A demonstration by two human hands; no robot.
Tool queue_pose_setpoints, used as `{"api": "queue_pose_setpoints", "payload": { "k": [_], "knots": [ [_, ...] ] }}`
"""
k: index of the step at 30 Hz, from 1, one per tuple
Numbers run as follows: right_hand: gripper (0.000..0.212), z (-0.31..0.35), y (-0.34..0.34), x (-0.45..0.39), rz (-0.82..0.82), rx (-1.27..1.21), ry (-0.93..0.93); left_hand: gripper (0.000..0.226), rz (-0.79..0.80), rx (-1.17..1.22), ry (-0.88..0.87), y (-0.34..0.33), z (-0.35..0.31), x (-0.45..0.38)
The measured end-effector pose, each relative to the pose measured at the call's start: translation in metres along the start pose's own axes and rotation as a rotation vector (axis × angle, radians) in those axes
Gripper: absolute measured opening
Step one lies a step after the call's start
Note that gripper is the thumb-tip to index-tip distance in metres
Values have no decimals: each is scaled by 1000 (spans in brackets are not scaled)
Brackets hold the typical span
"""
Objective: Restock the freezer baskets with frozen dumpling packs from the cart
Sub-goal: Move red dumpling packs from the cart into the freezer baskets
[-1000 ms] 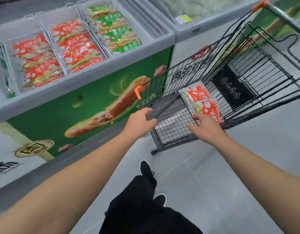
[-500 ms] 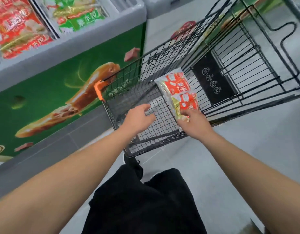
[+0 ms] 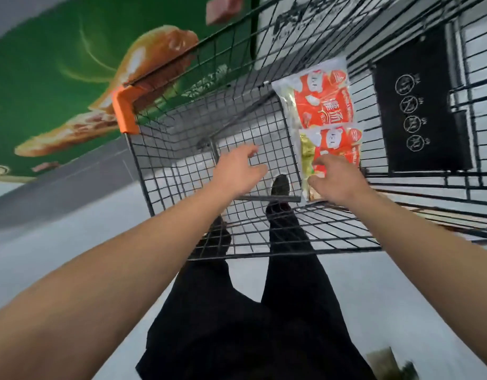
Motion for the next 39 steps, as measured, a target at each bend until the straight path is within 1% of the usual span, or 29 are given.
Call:
{"api": "queue_pose_setpoints", "payload": {
  "k": [5,8,11,15,18,22,24,27,30,32,33,34,36,37,39],
  "knots": [
    [46,-45,11,-64,80,2,-16,53,60,43,118,-45,-31,-57],
    [55,-70,21,-100,68,24,-37,52,87,85,137,-64,-55,-95],
    [59,-85,33,-131,21,-1,13,45,73,145,80,-71,-83,-126],
    [55,-104,38,-166,30,34,50,40,67,144,30,-84,-108,-169],
    [44,-106,36,-179,-78,87,32,40,46,70,-1,-87,-111,-187],
    [27,-107,33,-190,-154,176,54,41,63,83,25,-92,-103,-194],
    [20,-108,35,-192,-158,165,74,38,80,86,8,-95,-100,-191],
    [17,-105,31,-187,-125,121,173,40,91,24,-26,-96,-94,-184],
    [16,-91,22,-171,-100,109,302,41,222,-158,-97,-102,-88,-179],
    [16,-79,13,-164,-61,94,377,27,308,-238,-132,-107,-80,-170],
    [16,-72,9,-162,-34,79,417,17,315,-221,-120,-109,-74,-164],
    [16,-65,6,-160,-12,55,456,18,298,-176,-92,-110,-65,-159],
    [18,-53,2,-158,-24,-43,516,32,240,-62,-13,-111,-47,-151],
    [21,-47,0,-156,-50,-106,524,34,217,10,37,-110,-37,-147],
    [33,-39,-6,-151,-98,-184,507,28,190,174,163,-106,-12,-138]
  ]
}}
Point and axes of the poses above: each hand's wrist, its own x-axis away from the middle knuckle, its own y-axis out of the back of the hand, z = x × y, the point moved 3 cm from there along -x, towards the middle knuckle, and after that the axes turned 11 degrees about -x, right-handed, at the moved point
